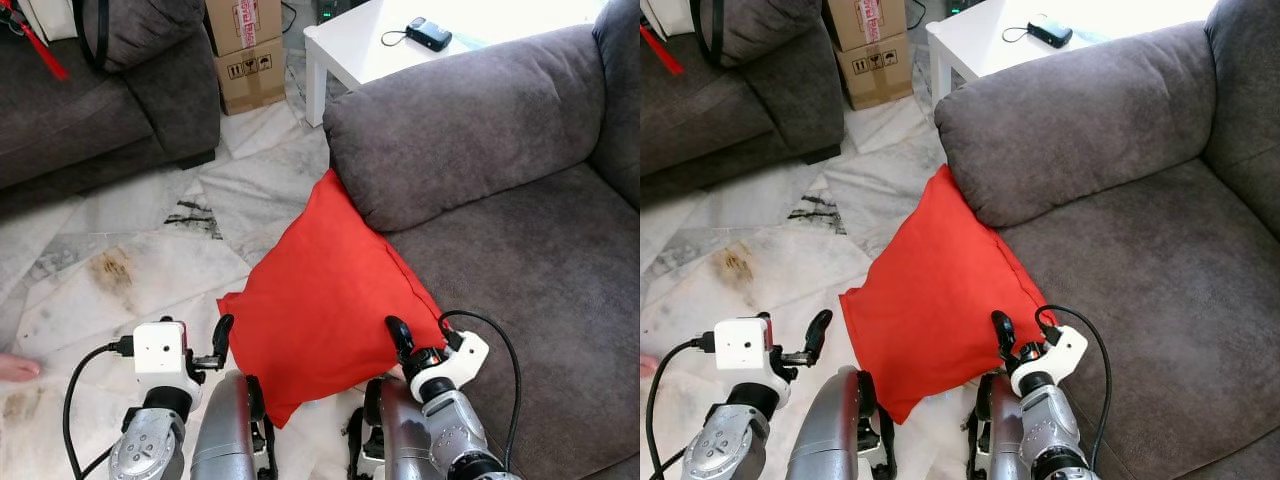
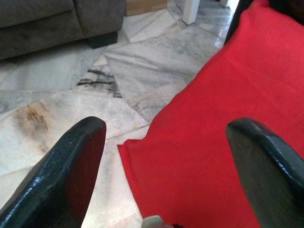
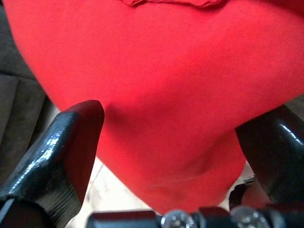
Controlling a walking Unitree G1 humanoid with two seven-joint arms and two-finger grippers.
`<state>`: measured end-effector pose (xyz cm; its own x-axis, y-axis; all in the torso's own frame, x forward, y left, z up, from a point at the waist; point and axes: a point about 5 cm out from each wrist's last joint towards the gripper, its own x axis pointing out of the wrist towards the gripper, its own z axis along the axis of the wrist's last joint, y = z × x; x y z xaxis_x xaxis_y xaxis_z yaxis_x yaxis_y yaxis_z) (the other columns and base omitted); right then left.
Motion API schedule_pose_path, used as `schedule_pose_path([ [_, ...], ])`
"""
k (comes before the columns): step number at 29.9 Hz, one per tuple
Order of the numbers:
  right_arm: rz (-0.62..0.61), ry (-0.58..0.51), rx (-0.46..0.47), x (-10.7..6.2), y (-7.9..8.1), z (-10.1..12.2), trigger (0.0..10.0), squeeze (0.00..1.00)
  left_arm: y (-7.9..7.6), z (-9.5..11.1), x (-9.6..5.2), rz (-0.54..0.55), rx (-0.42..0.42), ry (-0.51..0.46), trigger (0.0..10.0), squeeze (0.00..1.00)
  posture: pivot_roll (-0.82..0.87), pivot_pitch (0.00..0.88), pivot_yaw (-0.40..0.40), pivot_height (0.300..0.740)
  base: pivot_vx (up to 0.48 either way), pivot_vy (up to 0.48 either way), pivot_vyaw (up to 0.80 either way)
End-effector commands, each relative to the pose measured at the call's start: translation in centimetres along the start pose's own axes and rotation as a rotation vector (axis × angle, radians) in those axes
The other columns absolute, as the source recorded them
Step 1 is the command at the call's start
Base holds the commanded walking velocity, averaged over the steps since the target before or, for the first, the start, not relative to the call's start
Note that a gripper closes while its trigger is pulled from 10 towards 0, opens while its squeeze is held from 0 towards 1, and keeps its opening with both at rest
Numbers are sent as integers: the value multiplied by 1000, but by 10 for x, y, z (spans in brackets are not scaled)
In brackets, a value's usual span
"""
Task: Move the pillow to the sofa from floor
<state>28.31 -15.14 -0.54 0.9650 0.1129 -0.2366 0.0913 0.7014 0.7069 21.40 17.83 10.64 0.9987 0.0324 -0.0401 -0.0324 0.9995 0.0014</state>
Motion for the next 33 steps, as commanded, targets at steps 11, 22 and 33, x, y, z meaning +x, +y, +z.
schedule_pose_path([
  [11,-61,-28,-134,-3,-3,1,10000,0,-5,2,-7,4,20,14,10000,0,90,444,-62,636,0,0,0],
  [22,-47,-51,-102,2,6,1,0,0,-4,4,-6,15,26,8,10000,0,94,448,-68,636,0,0,0],
  [33,-57,-32,-92,-2,1,-3,0,0,-5,4,-6,13,22,14,10000,0,87,453,-73,636,0,0,0],
])
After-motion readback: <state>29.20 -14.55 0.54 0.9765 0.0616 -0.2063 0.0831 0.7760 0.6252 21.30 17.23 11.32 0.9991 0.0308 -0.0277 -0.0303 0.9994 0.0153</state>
